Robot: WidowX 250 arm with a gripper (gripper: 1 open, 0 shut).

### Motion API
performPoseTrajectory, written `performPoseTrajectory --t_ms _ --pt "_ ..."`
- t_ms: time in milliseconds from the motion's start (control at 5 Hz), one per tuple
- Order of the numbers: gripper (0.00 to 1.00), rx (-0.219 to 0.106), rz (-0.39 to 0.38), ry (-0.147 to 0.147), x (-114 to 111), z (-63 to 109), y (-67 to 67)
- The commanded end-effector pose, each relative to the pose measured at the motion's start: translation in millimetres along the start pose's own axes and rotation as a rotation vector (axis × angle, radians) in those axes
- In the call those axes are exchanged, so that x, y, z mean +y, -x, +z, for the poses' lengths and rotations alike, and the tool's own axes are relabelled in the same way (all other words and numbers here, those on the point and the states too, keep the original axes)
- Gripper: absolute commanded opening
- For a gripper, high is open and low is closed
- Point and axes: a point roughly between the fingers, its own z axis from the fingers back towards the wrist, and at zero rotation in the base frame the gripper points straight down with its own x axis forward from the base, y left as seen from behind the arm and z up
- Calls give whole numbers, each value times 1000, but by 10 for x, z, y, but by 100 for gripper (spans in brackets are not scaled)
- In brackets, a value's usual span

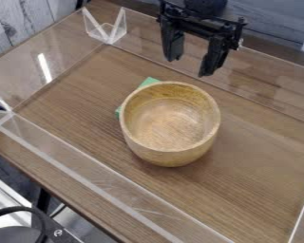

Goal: Remove the green block from inside the brown bowl and put it on the table

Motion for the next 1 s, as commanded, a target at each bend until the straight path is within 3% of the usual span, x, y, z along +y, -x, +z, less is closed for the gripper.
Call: performPoseTrajectory --t_ms 0,400,600,800 --pt "100 9 3 11 8 -141 72" --pt "100 -5 59 46 331 -248 75" --pt "100 -37 91 28 385 -281 178" --pt "100 -41 101 8 327 -376 204"
